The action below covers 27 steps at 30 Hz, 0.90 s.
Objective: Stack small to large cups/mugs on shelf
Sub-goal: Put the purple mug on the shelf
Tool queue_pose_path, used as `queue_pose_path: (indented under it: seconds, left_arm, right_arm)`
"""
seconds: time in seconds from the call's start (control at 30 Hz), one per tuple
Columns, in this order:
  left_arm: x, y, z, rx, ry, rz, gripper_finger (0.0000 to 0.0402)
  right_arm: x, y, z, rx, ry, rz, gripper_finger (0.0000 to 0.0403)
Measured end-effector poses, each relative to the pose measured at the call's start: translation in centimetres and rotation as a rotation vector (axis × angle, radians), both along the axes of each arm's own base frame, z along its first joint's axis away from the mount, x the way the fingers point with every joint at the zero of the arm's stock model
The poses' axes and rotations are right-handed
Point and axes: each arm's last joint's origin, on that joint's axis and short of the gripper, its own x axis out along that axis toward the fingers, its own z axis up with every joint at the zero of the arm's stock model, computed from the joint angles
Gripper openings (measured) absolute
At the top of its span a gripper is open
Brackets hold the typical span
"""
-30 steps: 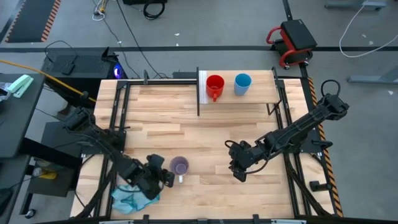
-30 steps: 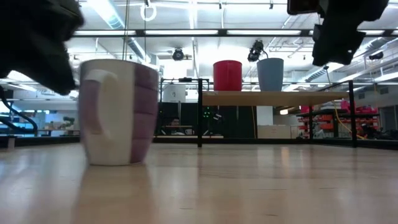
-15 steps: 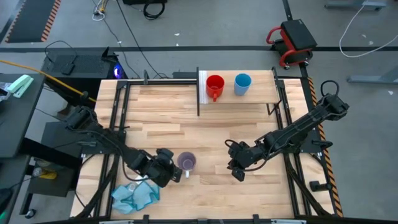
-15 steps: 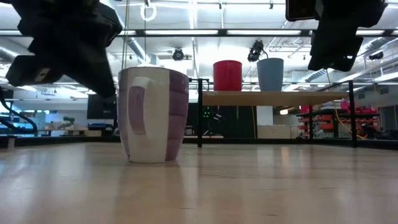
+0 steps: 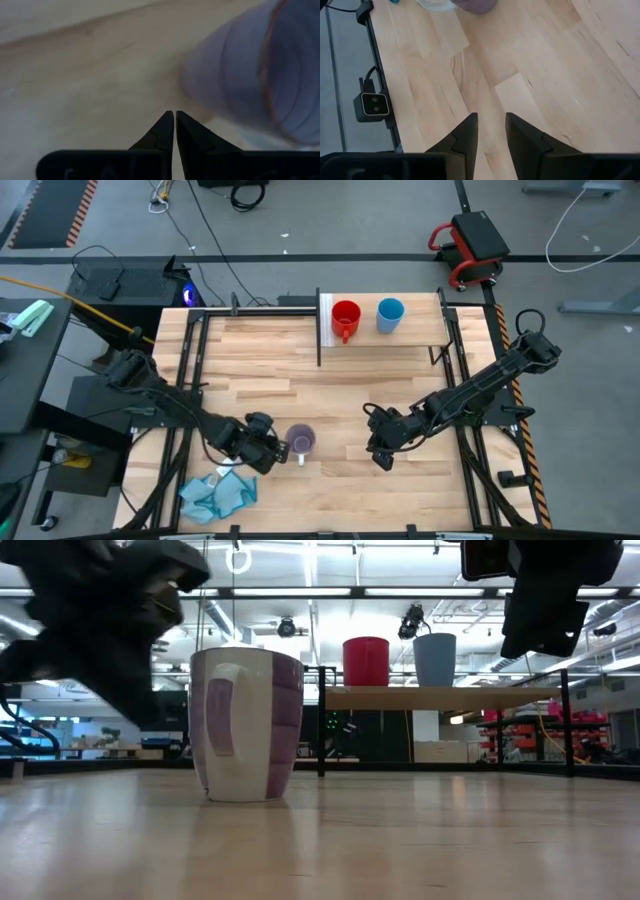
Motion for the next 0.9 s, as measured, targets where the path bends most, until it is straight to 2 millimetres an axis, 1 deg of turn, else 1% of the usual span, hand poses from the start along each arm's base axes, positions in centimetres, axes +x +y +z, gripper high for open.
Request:
queue_pose_path:
  seconds: [0.23, 0.5, 0.6, 0.73, 0.9]
  left_arm:
    - [2.2, 1.6, 0.6, 0.015, -0.101, -0.048, 0.0034]
    - [4.0, 3.2, 1.1, 0.014, -0.197, -0.081, 0.0025]
    - [4.6, 3.5, 0.7, -0.001, -0.199, -0.088, 0.0028]
    - [5.4, 3.6, -0.4, -0.038, -0.187, -0.120, 0.0033]
    - [6.1, 2.7, -1.7, -0.121, -0.180, -0.182, 0.0032]
  right_arm:
    - [0.0, 0.0, 0.0, 0.000, 0.000, 0.001, 0.0107]
    - [0.0, 0.0, 0.0, -0.010, -0.001, -0.005, 0.0107]
    - [0.0, -0.1, 0.0, -0.014, 0.001, -0.008, 0.0107]
    - [-0.1, -0.1, 0.0, -0.006, 0.009, -0.024, 0.0107]
    - [-0.2, 0.0, -0.1, 0.032, 0.027, -0.077, 0.0107]
